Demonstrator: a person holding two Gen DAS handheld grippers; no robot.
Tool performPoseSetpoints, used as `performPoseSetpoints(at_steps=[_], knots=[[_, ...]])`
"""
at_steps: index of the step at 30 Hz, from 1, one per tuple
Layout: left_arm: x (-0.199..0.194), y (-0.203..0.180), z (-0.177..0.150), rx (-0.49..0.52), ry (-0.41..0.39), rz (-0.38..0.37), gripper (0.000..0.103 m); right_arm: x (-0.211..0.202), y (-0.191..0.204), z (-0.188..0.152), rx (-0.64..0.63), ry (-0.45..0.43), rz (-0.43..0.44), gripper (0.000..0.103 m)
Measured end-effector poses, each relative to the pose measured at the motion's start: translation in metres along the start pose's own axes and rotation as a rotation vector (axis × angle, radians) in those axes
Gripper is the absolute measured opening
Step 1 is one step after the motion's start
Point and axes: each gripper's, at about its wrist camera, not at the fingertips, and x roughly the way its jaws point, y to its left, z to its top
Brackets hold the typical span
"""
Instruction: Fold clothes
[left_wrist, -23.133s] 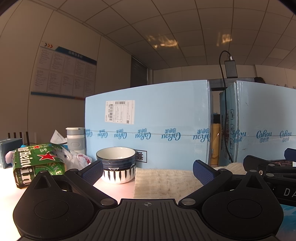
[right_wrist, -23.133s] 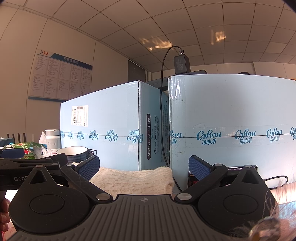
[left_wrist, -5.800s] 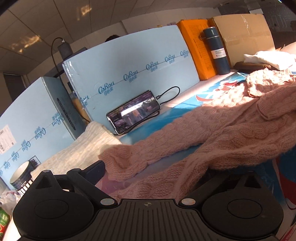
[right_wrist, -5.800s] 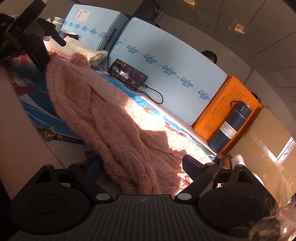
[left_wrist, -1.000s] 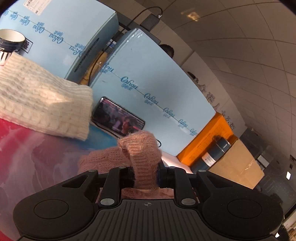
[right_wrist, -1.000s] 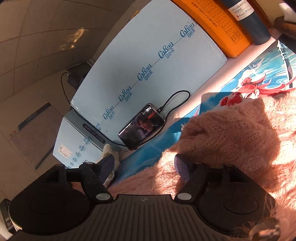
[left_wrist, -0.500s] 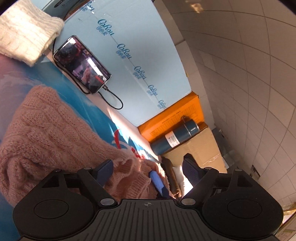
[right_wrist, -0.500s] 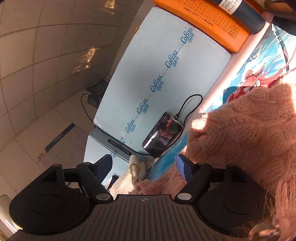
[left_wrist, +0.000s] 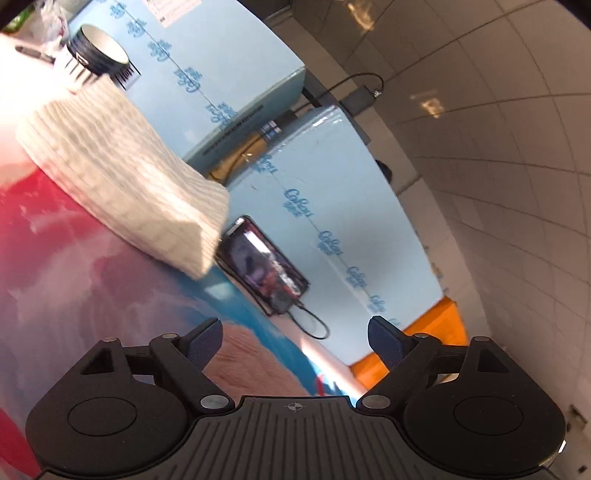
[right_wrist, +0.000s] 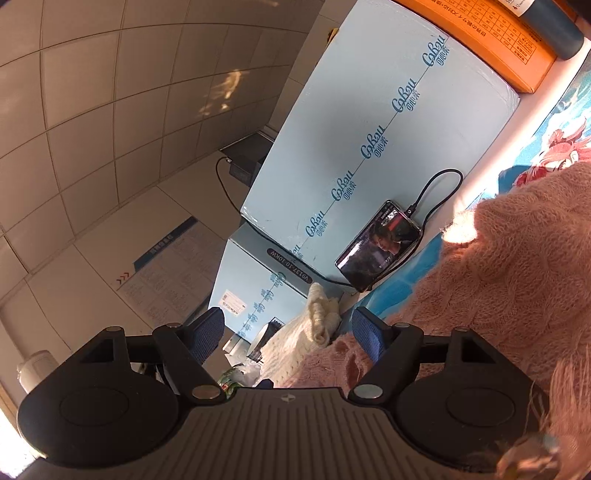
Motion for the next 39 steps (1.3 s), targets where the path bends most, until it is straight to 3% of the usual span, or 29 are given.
performPoseSetpoints(at_steps=[1, 3, 5, 10, 11, 12, 13, 15, 16, 17, 19, 21, 25, 32, 35, 39], knots=[[0.0, 0.003, 0.002, 0.033, 0.02, 0.067, 0.088, 0.001, 0.002, -0.001, -0.001, 0.012, 0.02, 0.075], [0.003, 0.013, 0.0, 0.012, 0.086, 0.066, 0.088, 0.005, 0.007, -0.004, 0.006, 0.044, 0.064, 0.075], [0.007, 0.019, -0.003, 0.005, 0.147, 0.065, 0.088, 0.009, 0.003, -0.008, 0.045, 0.07, 0.033, 0.076], [0.026, -0.008, -0.023, 0.176, 0.22, 0.055, 0.088, 0.02, -0.01, -0.018, 0.157, 0.13, -0.075, 0.08], [0.03, -0.014, -0.028, 0.213, 0.231, 0.057, 0.088, 0.022, -0.013, -0.02, 0.179, 0.142, -0.096, 0.079], [0.033, -0.02, -0.033, 0.258, 0.233, 0.068, 0.087, 0.024, -0.016, -0.022, 0.201, 0.154, -0.118, 0.066], [0.035, -0.024, -0.036, 0.287, 0.232, 0.078, 0.087, 0.023, -0.019, -0.022, 0.23, 0.149, -0.111, 0.065], [0.039, -0.026, -0.039, 0.303, 0.237, 0.089, 0.074, 0.019, -0.023, -0.022, 0.259, 0.128, -0.067, 0.072], [0.041, -0.027, -0.039, 0.307, 0.24, 0.091, 0.05, 0.016, -0.024, -0.022, 0.271, 0.117, -0.044, 0.074], [0.039, -0.026, -0.037, 0.302, 0.244, 0.084, 0.038, 0.014, -0.024, -0.022, 0.274, 0.108, -0.021, 0.079], [0.037, -0.024, -0.034, 0.293, 0.251, 0.07, 0.028, 0.009, -0.022, -0.02, 0.269, 0.085, 0.021, 0.083], [0.03, -0.023, -0.031, 0.321, 0.249, 0.059, 0.025, 0.003, -0.02, -0.018, 0.256, 0.052, 0.042, 0.085], [0.016, -0.02, -0.017, 0.418, 0.206, 0.112, 0.021, -0.006, -0.016, -0.014, 0.237, 0.001, 0.098, 0.086], [-0.009, -0.015, 0.013, 0.589, -0.027, 0.359, 0.02, -0.008, -0.019, -0.011, 0.248, 0.003, 0.074, 0.086], [-0.013, -0.038, 0.008, 0.713, -0.099, 0.354, 0.02, -0.001, -0.025, -0.012, 0.281, 0.031, -0.003, 0.086], [-0.012, -0.086, -0.026, 0.932, -0.15, 0.242, 0.021, 0.001, -0.034, -0.014, 0.34, 0.008, 0.005, 0.086]])
